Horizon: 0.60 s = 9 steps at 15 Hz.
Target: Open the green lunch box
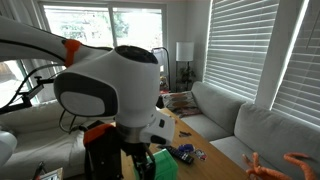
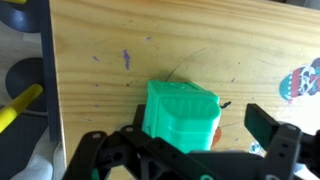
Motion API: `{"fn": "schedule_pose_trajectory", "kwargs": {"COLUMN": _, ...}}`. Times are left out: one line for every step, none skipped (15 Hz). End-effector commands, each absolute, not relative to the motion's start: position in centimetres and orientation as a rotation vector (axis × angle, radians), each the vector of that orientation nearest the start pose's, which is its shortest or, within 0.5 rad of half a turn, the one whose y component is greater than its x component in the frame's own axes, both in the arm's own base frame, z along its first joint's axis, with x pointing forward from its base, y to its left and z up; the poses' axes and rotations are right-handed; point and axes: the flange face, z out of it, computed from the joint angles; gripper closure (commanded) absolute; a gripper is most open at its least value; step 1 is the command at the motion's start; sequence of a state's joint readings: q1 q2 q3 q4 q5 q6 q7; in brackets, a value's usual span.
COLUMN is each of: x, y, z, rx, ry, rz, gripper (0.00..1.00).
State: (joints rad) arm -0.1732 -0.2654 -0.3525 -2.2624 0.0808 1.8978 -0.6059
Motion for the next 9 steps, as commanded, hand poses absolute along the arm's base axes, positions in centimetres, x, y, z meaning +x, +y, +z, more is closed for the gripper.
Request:
{"fn": "schedule_pose_trajectory", "kwargs": {"x": 39.0, "y": -25.5, "z": 45.6, "rx": -2.869, "ry": -0.125, "rz": -0.040, "gripper": 0.00}}
{"fn": "schedule_pose_trajectory", "kwargs": {"x": 39.2, "y": -24.2, "z": 45.7, "rx": -2.917, "ry": -0.107, "rz": -0.008, "gripper": 0.00}}
{"fn": "schedule_pose_trajectory", "kwargs": {"x": 39.0, "y": -24.6, "z": 45.6, "rx": -2.913, "ry": -0.103, "rz": -0.012, "gripper": 0.00}}
{"fn": "schedule_pose_trajectory", "kwargs": {"x": 39.0, "y": -24.6, "z": 45.6, "rx": -2.914, "ry": -0.101, "rz": -0.012, "gripper": 0.00}}
{"fn": "schedule_pose_trajectory", "kwargs": {"x": 39.1, "y": -24.5, "z": 45.6, "rx": -2.914, "ry": -0.105, "rz": -0.011, "gripper": 0.00}}
{"fn": "schedule_pose_trajectory", "kwargs": {"x": 39.2, "y": -24.3, "z": 45.6, "rx": -2.915, "ry": -0.110, "rz": -0.010, "gripper": 0.00}}
{"fn": "schedule_pose_trajectory", "kwargs": {"x": 39.3, "y": -24.2, "z": 45.6, "rx": -2.915, "ry": -0.114, "rz": -0.008, "gripper": 0.00}}
{"fn": "schedule_pose_trajectory", "kwargs": {"x": 39.3, "y": -24.5, "z": 45.2, "rx": -2.904, "ry": -0.102, "rz": -0.021, "gripper": 0.00}}
{"fn": "schedule_pose_trajectory", "kwargs": {"x": 39.2, "y": -24.7, "z": 44.7, "rx": -2.861, "ry": -0.090, "rz": -0.031, "gripper": 0.00}}
